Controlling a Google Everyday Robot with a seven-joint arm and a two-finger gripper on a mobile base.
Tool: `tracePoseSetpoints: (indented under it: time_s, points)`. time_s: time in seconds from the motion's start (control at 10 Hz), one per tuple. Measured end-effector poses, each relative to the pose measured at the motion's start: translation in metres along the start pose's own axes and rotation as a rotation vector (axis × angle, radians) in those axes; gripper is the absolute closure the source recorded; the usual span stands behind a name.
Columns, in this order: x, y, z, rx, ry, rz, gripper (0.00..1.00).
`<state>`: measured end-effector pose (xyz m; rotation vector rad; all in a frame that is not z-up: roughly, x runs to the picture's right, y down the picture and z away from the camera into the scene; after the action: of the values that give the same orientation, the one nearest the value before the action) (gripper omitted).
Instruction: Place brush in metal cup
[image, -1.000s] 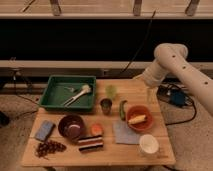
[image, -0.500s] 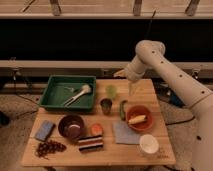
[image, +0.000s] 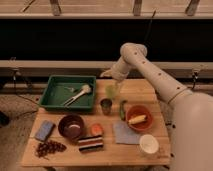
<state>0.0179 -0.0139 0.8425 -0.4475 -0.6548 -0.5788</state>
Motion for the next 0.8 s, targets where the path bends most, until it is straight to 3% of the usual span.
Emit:
tracePoseSetpoints:
  time_s: [0.4, 0.8]
  points:
    - [-0.032, -0.048, 0.038, 0.030, -0.016, -0.082, 0.20]
    - [-0.046, -0.074, 0.054, 0.047, -0.013, -0.118, 0.20]
